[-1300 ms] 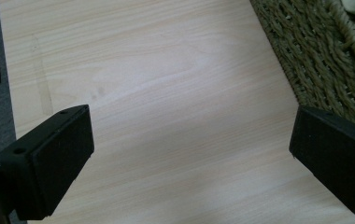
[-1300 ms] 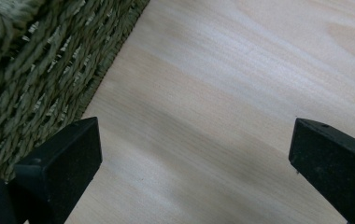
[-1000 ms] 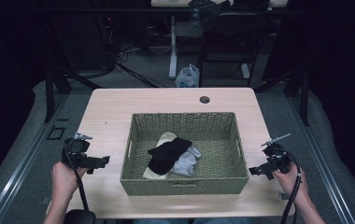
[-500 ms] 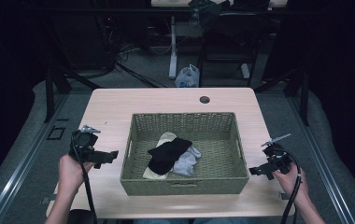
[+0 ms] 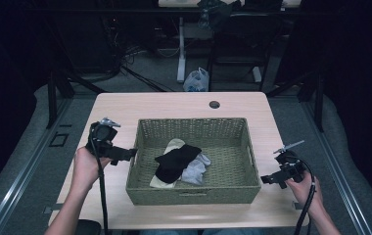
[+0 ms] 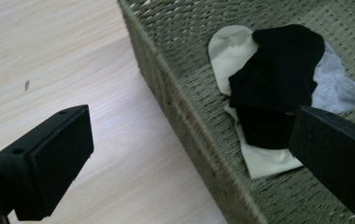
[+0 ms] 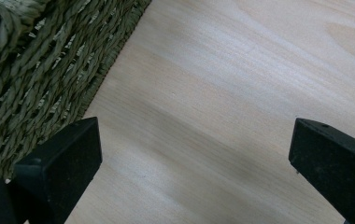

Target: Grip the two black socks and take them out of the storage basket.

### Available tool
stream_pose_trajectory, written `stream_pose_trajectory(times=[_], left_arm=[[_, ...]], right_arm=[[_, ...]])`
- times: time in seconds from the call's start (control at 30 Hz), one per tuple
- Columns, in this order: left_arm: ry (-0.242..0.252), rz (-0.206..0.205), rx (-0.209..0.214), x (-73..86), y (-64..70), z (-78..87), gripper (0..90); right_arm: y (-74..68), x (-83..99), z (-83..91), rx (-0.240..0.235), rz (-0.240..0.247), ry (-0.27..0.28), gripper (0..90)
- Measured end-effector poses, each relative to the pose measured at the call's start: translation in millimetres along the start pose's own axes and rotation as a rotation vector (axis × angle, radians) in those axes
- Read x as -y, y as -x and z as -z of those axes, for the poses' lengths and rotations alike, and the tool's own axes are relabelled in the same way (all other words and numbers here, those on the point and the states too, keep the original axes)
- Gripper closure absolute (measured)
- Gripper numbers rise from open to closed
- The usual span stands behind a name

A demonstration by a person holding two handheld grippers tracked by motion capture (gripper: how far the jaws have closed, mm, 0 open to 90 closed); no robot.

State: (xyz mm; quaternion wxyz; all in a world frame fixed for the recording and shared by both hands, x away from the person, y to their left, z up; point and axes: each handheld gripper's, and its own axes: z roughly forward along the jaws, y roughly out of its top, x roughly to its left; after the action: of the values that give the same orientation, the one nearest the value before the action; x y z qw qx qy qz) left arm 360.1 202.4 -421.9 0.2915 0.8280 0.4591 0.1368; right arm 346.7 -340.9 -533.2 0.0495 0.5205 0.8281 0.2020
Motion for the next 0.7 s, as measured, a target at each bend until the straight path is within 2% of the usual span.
stream_pose_trajectory(times=[0.27,0.3,0.53,0.63,0.7], left_arm=[[-0.021,-0.057,0.031,-22.7,15.1,-9.7,0.1],[-0.028,-0.061,0.038,-25.3,16.6,-11.5,0.1],[-0.055,-0.095,0.060,-41.1,27.1,-26.1,0.2],[-0.068,-0.110,0.075,-46.7,31.4,-31.0,0.5],[-0.079,-0.121,0.080,-49.7,34.4,-34.0,0.6]], right_arm=[[0.6,0.0,0.4,0.002,0.003,-0.001,1.9],[-0.2,0.1,-0.3,-0.006,-0.012,0.010,1.9],[0.1,0.8,-1.3,-0.001,-0.018,0.017,1.9],[1.2,0.1,-0.3,-0.008,-0.006,-0.002,1.9],[0.4,0.6,-1.5,-0.013,-0.022,0.020,2.0]])
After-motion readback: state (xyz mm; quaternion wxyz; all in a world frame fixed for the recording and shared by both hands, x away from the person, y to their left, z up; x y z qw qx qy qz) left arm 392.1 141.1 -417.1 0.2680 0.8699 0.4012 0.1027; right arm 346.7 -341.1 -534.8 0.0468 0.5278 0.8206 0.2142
